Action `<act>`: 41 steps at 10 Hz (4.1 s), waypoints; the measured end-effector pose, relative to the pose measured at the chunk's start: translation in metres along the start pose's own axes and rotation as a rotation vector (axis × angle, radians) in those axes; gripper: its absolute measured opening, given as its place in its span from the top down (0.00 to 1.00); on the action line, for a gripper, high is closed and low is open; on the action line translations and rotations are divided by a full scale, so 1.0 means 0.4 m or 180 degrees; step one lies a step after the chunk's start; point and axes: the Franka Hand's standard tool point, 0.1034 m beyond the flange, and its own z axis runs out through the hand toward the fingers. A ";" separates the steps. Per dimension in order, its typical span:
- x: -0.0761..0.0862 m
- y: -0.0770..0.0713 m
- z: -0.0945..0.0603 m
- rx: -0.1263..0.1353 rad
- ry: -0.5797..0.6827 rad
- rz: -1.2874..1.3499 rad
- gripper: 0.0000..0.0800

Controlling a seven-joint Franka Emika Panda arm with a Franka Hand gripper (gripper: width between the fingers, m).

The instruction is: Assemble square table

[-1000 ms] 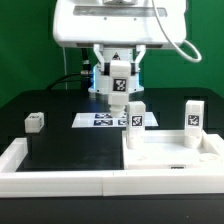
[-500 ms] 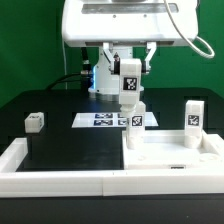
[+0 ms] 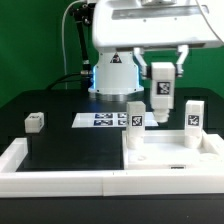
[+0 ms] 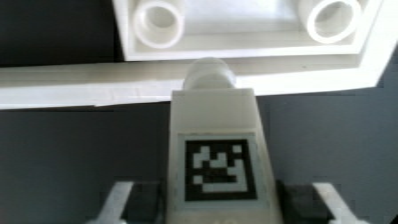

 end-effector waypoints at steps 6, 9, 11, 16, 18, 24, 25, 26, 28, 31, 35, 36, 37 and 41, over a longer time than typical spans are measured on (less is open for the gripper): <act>-0.004 -0.055 0.054 -0.0001 0.0063 -0.0026 0.64; -0.020 -0.086 0.070 0.0017 0.0084 0.0025 0.64; -0.036 -0.123 0.090 0.0030 0.0050 0.0009 0.64; -0.063 -0.150 0.124 0.0018 -0.0017 -0.0053 0.64; -0.069 -0.158 0.128 0.0021 -0.0028 -0.0074 0.64; -0.084 -0.155 0.158 -0.0012 0.0000 -0.0105 0.64; -0.084 -0.155 0.159 -0.0012 0.0004 -0.0107 0.64; -0.082 -0.152 0.160 -0.0015 0.0062 -0.0123 0.64; -0.073 -0.148 0.164 -0.0016 0.0215 -0.0132 0.64; -0.073 -0.150 0.164 -0.0014 0.0214 -0.0135 0.64; -0.073 -0.150 0.164 -0.0014 0.0214 -0.0135 0.20; -0.073 -0.150 0.164 -0.0014 0.0214 -0.0135 0.19; -0.073 -0.150 0.164 -0.0014 0.0214 -0.0135 0.19; -0.037 -0.127 0.113 0.0005 0.0171 -0.0201 0.19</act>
Offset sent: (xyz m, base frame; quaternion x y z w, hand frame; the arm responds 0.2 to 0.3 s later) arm 0.0000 0.0000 0.0000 0.0000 0.0000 0.0000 1.0000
